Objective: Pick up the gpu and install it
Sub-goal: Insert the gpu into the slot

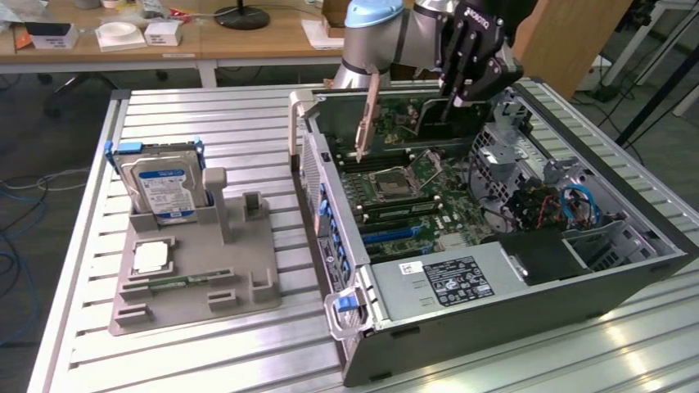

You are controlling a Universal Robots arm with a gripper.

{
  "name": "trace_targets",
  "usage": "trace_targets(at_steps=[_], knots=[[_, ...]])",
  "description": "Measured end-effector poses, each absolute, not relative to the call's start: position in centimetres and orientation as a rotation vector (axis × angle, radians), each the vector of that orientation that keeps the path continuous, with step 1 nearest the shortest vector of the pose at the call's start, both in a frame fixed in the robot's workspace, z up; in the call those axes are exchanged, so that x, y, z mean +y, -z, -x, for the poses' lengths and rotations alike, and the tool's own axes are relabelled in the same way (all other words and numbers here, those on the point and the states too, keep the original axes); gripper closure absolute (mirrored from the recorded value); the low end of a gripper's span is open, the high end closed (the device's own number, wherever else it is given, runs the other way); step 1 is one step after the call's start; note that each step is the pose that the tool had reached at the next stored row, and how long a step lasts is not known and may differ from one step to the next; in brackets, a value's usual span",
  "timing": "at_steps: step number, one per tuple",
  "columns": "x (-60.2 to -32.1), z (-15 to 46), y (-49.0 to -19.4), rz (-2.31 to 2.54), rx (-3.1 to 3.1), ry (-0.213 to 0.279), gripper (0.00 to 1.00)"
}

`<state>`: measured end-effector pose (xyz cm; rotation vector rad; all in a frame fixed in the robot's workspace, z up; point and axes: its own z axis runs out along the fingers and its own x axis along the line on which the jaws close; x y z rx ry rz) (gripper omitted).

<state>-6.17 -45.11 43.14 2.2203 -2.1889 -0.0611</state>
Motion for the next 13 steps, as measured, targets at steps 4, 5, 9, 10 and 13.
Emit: trace_targets(at_steps=[4,5,9,10,13], knots=[[-45.11,6.16,-43.04,-2.220,-2.189,0.061,0.74],[-45.11,6.16,-43.02,-2.220,-2.189,0.061,0.74],[-45.11,6.13,-42.93,-2.220,-2.189,0.061,0.74],[-45.11,6.13,-42.90,-2.220,-2.189,0.061,0.74],[-45.11,6.11,-42.83,-2.220,-2.189,0.061,0.74]])
